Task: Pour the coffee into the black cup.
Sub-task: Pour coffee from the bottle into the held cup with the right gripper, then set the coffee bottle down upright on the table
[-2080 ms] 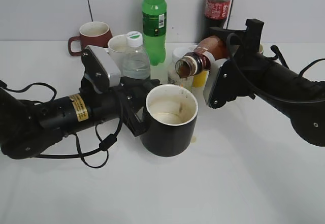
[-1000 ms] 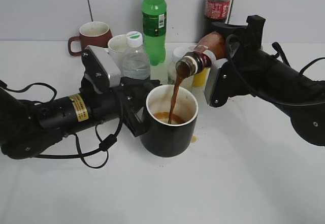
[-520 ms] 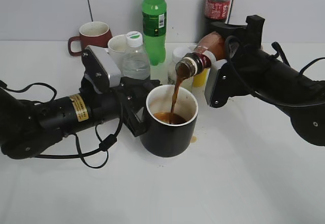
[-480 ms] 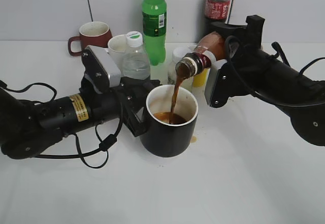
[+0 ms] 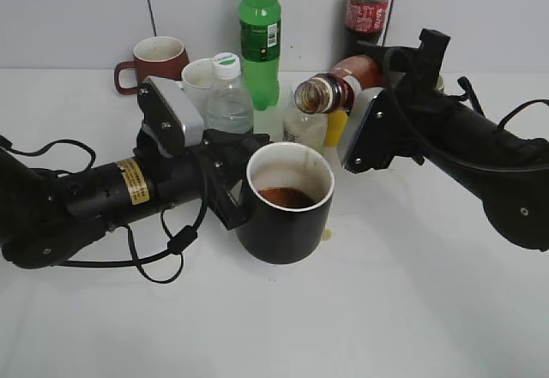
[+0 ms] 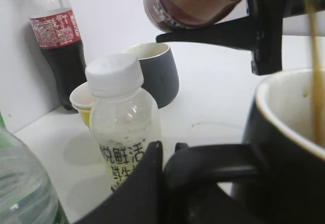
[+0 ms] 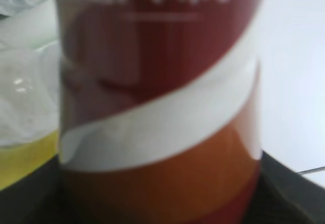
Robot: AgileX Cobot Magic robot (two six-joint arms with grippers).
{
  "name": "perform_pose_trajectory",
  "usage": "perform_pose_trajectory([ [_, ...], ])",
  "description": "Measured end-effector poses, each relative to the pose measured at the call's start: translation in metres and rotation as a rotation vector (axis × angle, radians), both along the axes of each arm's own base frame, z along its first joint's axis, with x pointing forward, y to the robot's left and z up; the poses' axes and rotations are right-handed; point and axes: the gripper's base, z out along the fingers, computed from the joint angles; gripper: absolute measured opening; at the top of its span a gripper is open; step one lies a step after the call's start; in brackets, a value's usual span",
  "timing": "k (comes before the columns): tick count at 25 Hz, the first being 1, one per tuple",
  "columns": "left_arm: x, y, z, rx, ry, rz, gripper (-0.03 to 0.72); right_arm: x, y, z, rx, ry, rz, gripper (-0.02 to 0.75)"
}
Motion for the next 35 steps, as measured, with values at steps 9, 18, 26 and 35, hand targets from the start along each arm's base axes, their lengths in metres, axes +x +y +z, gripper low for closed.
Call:
perform_pose_trajectory([
  [9, 0.004, 0.013, 0.004, -0.024, 0.02, 0.106, 0.038, -0.002, 0.004, -0.007, 0.284, 0.246, -0.061, 0.504],
  [18, 0.006, 0.076, 0.01, -0.054, 0.073, 0.392, 0.038, -0.012, -0.017, -0.022, 0.737, 0.497, -0.251, 0.504],
  [26, 0.017, 0.119, 0.005, -0.071, 0.104, 0.645, 0.038, -0.019, -0.049, -0.043, 1.026, 0.69, -0.419, 0.504],
  [35, 0.033, 0.127, -0.022, -0.056, 0.155, 0.766, 0.038, -0.008, -0.06, -0.068, 1.019, 0.755, -0.446, 0.504],
])
